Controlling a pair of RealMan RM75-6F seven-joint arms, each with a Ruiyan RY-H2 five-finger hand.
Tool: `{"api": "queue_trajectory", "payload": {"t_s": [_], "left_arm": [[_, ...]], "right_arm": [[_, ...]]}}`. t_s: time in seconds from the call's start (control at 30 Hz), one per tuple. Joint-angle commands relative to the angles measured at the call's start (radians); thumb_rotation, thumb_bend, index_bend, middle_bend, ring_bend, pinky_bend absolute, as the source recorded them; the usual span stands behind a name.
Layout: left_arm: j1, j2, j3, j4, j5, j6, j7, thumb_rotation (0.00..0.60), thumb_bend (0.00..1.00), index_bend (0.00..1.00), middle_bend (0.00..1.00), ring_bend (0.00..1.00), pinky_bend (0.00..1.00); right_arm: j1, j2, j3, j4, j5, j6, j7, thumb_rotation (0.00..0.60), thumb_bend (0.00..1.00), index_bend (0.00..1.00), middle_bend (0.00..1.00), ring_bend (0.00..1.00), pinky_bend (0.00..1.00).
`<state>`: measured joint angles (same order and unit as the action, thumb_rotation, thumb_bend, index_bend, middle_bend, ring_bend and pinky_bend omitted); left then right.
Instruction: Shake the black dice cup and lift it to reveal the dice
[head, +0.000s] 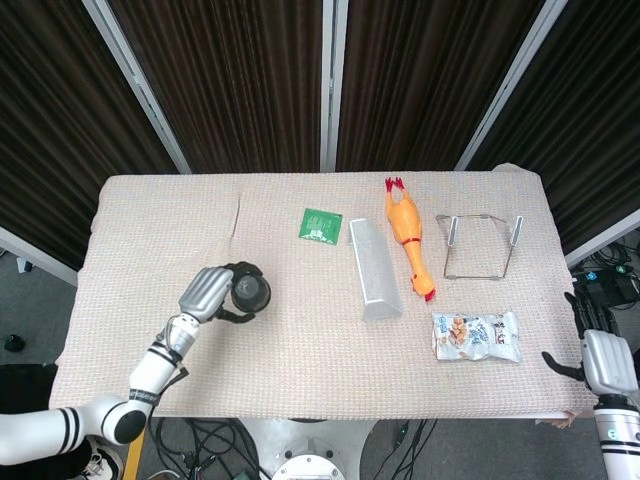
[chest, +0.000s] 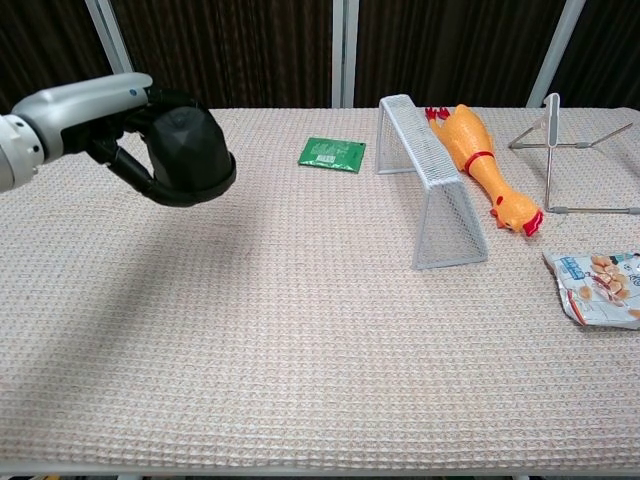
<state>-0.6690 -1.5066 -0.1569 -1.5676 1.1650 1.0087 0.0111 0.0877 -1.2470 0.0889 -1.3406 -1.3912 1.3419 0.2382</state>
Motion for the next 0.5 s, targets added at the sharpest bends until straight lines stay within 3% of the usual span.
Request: {"api": "queue_trajectory", "payload": {"t_s": [0.03, 0.3, 0.5], "left_arm": [[0.014, -0.097, 0.021, 0.16, -0.002, 0.0, -0.019, 0.6, 0.26, 0.4, 0.49, 0.35, 0.43], [0.017, -0.214, 0.015, 0.382, -0.007, -0.039, -0.08, 0.6, 0.26, 0.4, 0.49, 0.35, 0.43], [0.031, -0.278, 0.02, 0.477, 0.034, -0.027, -0.138, 0.6, 0.25, 0.38, 0.48, 0.34, 0.41]], "right_arm": [[0.0, 0.008, 0.002, -0.012, -0.008, 0.01, -0.003, 0.6, 0.1, 0.0, 0.0, 0.0, 0.0], [0.006, 0.025, 0.006, -0.056, -0.022, 0.026, -0.033, 0.6, 0.1, 0.0, 0.0, 0.0, 0.0], [0.008, 0.03, 0.007, -0.068, -0.02, 0.026, -0.043, 0.6, 0.1, 0.0, 0.0, 0.0, 0.0]]}}
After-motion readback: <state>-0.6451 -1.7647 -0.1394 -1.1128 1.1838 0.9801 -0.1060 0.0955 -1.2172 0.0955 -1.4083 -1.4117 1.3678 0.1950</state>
